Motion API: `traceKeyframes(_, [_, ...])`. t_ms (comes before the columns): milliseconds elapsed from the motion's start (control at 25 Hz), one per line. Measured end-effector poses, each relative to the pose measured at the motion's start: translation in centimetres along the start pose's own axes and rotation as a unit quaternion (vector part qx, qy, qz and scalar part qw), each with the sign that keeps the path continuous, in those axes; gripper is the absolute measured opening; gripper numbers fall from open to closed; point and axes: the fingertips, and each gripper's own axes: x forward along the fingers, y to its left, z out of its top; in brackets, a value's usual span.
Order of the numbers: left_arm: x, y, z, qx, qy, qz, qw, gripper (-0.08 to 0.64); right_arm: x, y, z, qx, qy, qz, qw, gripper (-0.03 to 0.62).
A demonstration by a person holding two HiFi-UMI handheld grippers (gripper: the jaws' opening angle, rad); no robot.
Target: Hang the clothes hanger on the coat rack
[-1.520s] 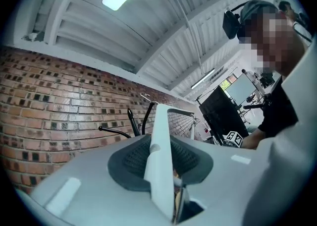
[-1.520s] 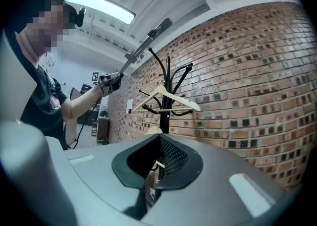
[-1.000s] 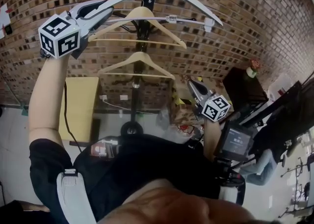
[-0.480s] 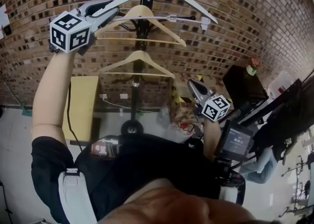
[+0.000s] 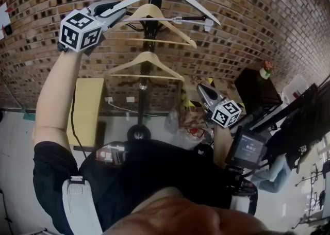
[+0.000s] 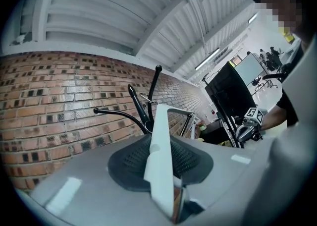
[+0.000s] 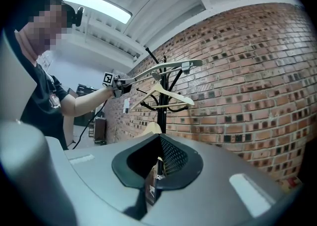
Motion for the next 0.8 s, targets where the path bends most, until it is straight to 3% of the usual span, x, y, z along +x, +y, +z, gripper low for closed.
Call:
traceKeyframes(520, [1.0,-0.1,-1.8,0.003,0.024,0.012,0.9996,0.103,0.2,0.1,-0.7,0.004,0.006,0.005,1.000,0.014])
traceKeyframes(800, [1.0,0.1,-5.4,0.055,0.066,0.027,0.9959,0.106,0.1,0.0,-1.4,0.007,0.013,0.002,1.000,0.014])
